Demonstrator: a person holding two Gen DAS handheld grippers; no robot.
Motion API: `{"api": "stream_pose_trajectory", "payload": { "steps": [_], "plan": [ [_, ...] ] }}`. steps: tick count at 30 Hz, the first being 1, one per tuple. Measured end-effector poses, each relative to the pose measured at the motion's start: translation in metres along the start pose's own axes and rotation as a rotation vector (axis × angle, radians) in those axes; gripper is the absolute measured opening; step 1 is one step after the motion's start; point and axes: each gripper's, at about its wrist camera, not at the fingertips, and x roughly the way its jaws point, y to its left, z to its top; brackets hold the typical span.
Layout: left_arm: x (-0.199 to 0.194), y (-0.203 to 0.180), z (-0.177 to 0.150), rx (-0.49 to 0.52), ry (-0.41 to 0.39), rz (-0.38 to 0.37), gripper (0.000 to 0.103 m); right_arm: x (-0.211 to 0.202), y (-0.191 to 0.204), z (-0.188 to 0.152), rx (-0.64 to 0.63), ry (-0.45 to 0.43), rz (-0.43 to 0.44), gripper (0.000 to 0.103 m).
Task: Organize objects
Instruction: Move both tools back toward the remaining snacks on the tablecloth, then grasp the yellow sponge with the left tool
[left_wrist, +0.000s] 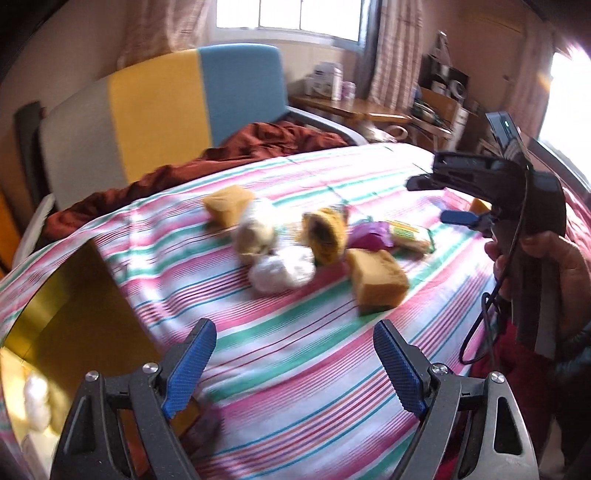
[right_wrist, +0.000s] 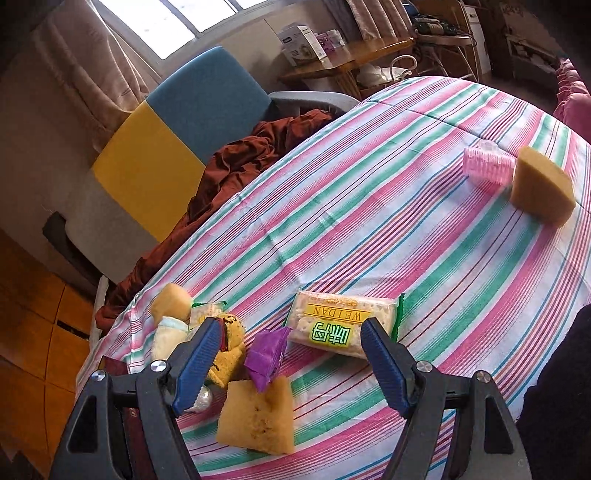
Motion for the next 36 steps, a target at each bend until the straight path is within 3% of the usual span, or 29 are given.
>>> {"api": "stream_pose_trajectory", "payload": {
  "steps": [10,19,21,22,23,26,36],
  "plan": [
    [0.072,-0.051,0.043,0.106,0.076,-0.112,0.087,-0.006,-0.016,0.006,0.073,-0.029,0.041,0.079],
    [0.13,-0.07,0.052,0.08,0.175,-0.113,0.087,-0.001,-0.026,0.009,0.137,-0.017,0.065,0.079],
    [0.141,-0.07,0.05,0.064,0.193,-0.109,0.08,0.0,-0.026,0.009,0.136,-0.012,0.063,0.079],
    [0.146,-0.07,0.049,0.057,0.203,-0.111,0.067,0.001,-0.026,0.009,0.136,-0.007,0.063,0.079],
    [0.149,-0.068,0.046,0.043,0.213,-0.14,0.062,0.002,-0.027,0.009,0.137,-0.003,0.063,0.079],
    [0.139,-0.064,0.037,0.044,0.176,-0.156,0.056,0.005,-0.027,0.009,0.137,0.007,0.057,0.079],
    [0.078,-0.031,-0.025,-0.018,0.112,-0.131,0.054,0.024,-0.004,0.001,0.006,0.112,0.036,0.079]
  ]
}}
